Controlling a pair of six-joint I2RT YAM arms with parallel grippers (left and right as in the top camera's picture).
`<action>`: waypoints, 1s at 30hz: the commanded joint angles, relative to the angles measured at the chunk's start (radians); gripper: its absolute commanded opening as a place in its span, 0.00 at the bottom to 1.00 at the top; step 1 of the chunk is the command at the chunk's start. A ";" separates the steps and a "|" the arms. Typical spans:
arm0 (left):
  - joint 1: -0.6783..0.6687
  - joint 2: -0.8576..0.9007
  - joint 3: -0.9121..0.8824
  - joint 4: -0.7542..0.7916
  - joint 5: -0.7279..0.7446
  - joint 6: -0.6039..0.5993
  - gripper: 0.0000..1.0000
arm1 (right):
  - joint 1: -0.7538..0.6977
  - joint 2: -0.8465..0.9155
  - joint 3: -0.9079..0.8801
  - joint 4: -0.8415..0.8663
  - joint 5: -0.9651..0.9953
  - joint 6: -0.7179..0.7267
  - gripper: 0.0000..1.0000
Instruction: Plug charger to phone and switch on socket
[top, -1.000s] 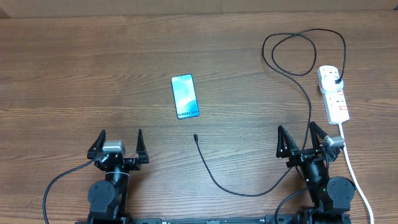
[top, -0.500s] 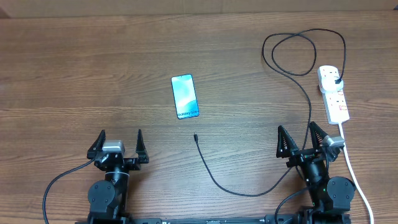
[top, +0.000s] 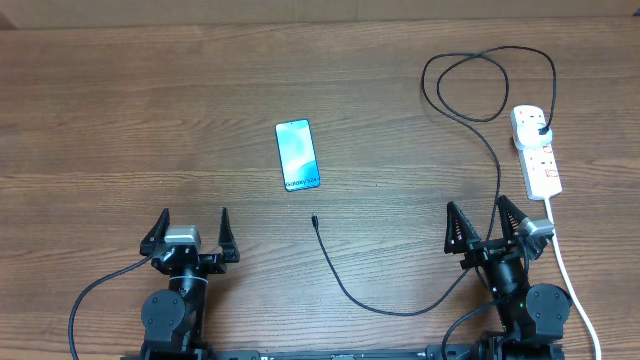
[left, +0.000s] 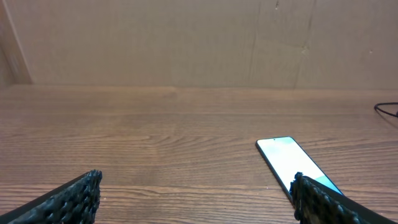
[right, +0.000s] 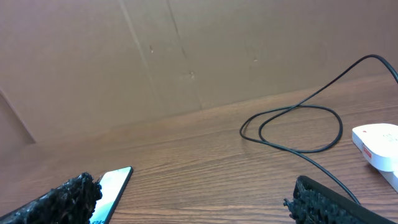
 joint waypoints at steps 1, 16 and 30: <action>0.008 -0.010 -0.003 0.003 -0.002 0.023 1.00 | 0.002 -0.009 -0.010 -0.001 -0.004 -0.001 1.00; 0.008 -0.010 0.009 0.025 0.055 0.022 1.00 | 0.002 -0.009 -0.010 -0.001 -0.004 -0.001 1.00; 0.007 0.037 0.290 -0.090 0.167 0.011 1.00 | 0.002 -0.009 -0.010 -0.001 -0.004 -0.001 1.00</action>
